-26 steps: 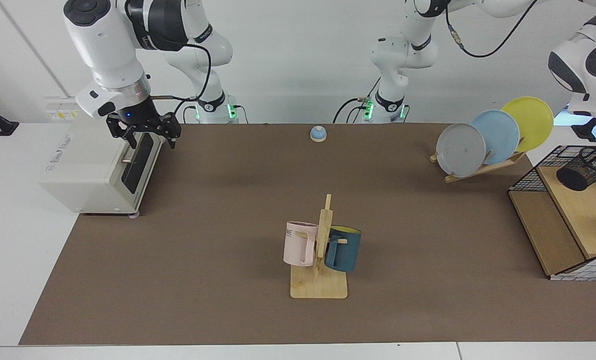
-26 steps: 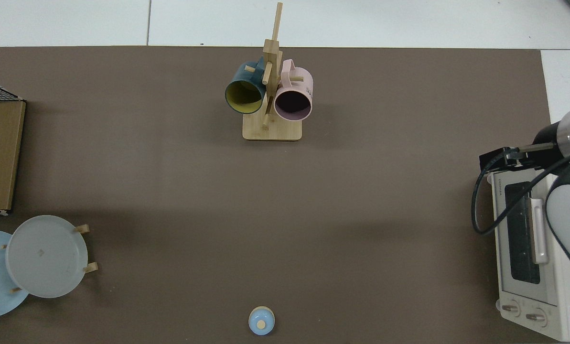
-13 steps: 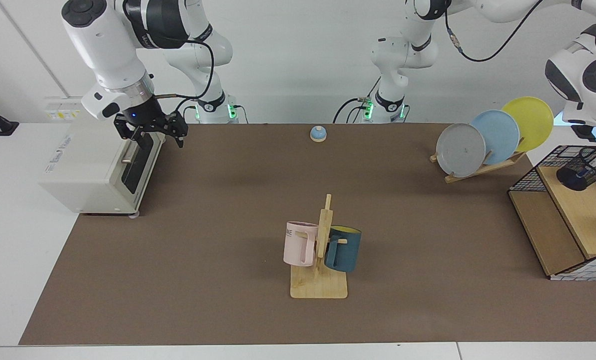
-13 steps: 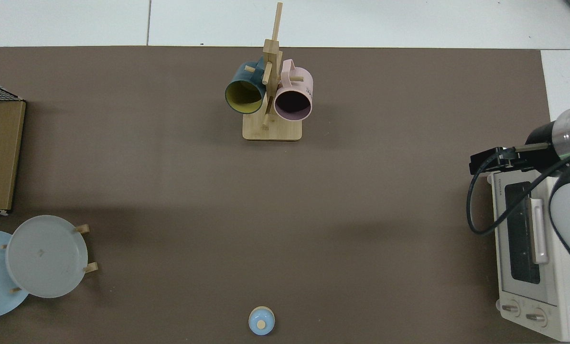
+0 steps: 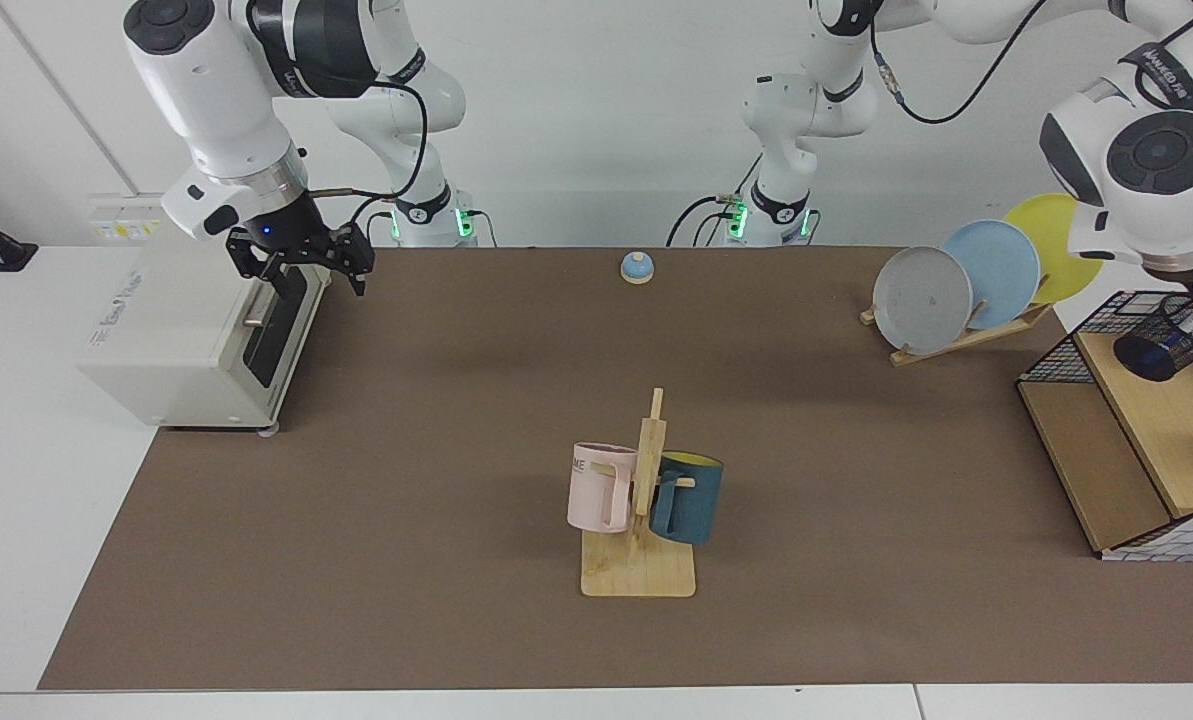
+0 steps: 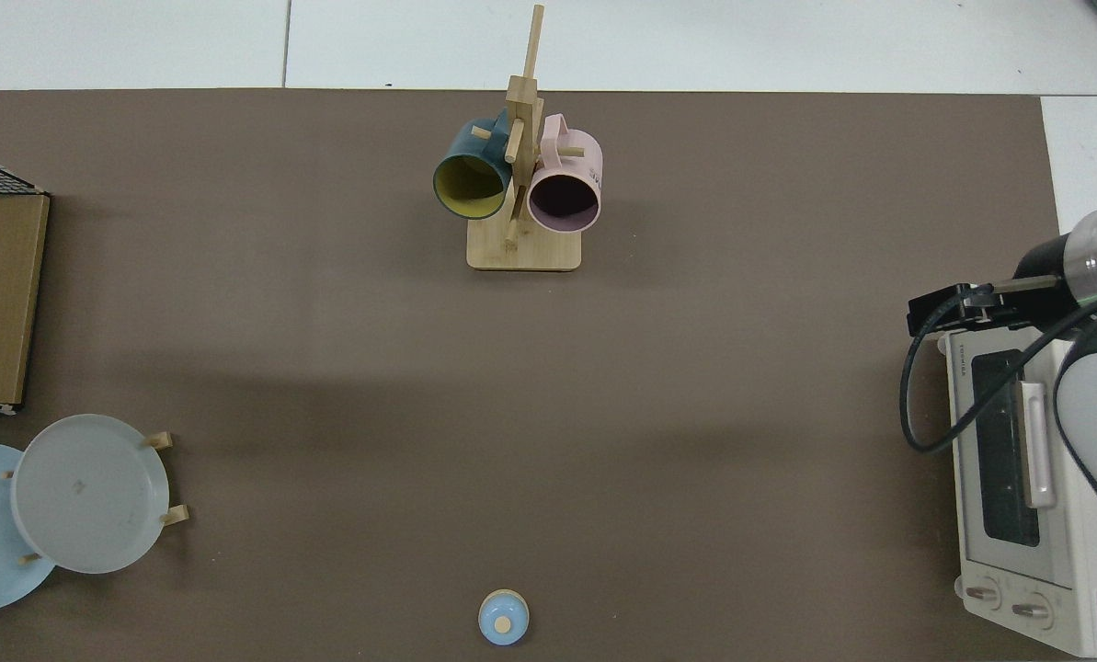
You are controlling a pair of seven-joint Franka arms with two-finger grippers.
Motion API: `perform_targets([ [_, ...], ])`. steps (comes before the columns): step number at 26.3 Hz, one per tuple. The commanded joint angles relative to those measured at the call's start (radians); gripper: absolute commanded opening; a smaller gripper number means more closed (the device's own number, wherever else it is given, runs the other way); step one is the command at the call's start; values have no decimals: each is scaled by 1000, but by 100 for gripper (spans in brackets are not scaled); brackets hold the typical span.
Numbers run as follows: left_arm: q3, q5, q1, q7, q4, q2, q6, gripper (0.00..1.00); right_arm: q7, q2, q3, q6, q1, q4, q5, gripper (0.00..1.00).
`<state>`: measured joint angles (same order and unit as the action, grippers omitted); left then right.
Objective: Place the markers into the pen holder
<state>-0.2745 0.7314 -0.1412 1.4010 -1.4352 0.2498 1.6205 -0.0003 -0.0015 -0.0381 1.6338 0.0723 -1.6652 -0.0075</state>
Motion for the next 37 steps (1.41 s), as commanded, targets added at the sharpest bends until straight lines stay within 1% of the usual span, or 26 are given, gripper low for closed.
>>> perform_targets([
  [1, 37, -136, 5, -150, 21, -1, -48, 100, -35, -20, 9, 20, -9, -22, -34, 100],
  [4, 21, -292, 18, -269, 18, -1, -25, 100, -29, -20, 11, 20, -11, -22, -28, 100],
  [6, 20, -371, 25, -338, 10, -9, 2, 100, -32, -20, 11, 18, -19, -21, -11, 100],
  [10, 34, -434, 17, -474, -7, -11, 62, 100, -30, -22, 9, 20, -22, -18, -9, 100],
  [14, 41, -561, 2, -629, -37, -20, 65, 100, -30, -22, 9, 20, -20, -18, -9, 100],
  [16, 67, -613, 0, -710, -45, -27, 61, 100, -32, -22, 11, 20, -20, -16, -9, 100],
  [19, 127, -653, 18, -841, -45, -27, 41, 100, -30, -22, 11, 18, -20, -18, -9, 100],
  [21, 184, -661, 48, -975, -39, -27, 18, 100, -30, -22, 11, 20, -20, -16, -9, 100],
  [22, 196, -662, 57, -1028, -37, -27, 13, 100, -30, -22, 11, 20, -20, -18, -9, 100],
  [25, 199, -662, 57, -1122, -37, -38, 13, 100, -32, -23, 11, 20, -20, -18, -9, 100],
  [28, 186, -669, 46, -1155, -42, -70, 9, 100, -30, -23, 11, 20, -20, -18, -9, 100],
  [31, 182, -672, 51, -1195, -60, -118, -7, 100, -30, -23, 11, 20, -20, -18, -9, 100],
  [34, 187, -682, 51, -1243, -137, -196, 5, 100, -32, -23, 11, 20, -20, -18, -9, 100],
  [37, 187, -687, 52, -1295, -227, -259, 67, 100, -32, -23, 11, 20, -20, -18, -9, 100],
])
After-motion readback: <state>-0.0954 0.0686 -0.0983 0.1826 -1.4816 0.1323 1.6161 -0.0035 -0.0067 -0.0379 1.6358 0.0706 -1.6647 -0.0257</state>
